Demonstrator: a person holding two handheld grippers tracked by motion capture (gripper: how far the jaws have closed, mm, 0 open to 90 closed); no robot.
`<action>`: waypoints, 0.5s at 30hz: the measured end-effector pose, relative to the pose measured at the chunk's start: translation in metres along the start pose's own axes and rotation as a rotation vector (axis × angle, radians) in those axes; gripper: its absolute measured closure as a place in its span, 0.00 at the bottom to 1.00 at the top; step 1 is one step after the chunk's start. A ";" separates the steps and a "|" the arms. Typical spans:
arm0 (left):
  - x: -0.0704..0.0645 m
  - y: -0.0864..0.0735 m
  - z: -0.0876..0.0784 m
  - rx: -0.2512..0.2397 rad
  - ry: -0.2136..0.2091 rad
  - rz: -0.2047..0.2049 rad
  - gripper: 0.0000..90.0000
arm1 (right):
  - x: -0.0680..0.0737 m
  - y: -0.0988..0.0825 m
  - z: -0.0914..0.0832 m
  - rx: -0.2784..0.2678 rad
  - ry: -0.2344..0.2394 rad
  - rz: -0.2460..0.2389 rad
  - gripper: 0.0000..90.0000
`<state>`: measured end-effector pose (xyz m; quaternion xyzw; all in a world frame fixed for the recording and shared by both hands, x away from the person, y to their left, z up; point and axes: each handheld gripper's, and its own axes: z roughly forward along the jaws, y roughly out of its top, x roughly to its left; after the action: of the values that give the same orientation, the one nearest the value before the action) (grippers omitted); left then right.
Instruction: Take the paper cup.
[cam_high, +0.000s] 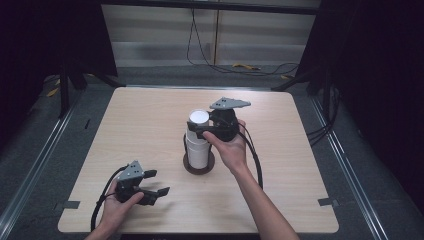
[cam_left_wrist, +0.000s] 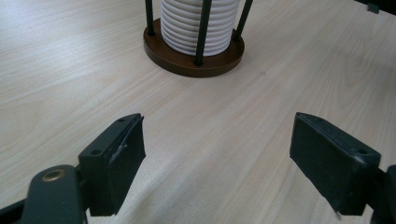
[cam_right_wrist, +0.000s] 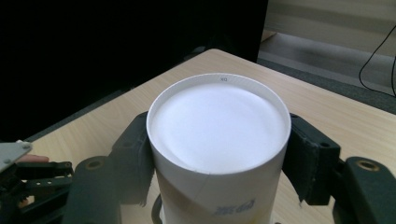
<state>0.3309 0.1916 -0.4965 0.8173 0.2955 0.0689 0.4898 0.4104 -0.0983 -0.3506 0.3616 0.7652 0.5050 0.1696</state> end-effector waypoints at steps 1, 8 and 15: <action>0.001 0.000 0.000 0.002 0.000 0.001 0.20 | 0.001 0.003 -0.001 -0.008 0.002 -0.004 0.38; 0.001 0.000 0.000 -0.001 -0.008 -0.002 0.20 | 0.001 0.008 -0.006 -0.031 0.010 0.013 0.38; 0.003 -0.001 0.000 0.004 0.015 -0.014 0.20 | 0.002 0.009 -0.010 -0.053 0.009 0.017 0.38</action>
<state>0.3328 0.1935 -0.4978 0.8156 0.3051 0.0711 0.4864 0.4060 -0.1014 -0.3379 0.3612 0.7490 0.5285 0.1712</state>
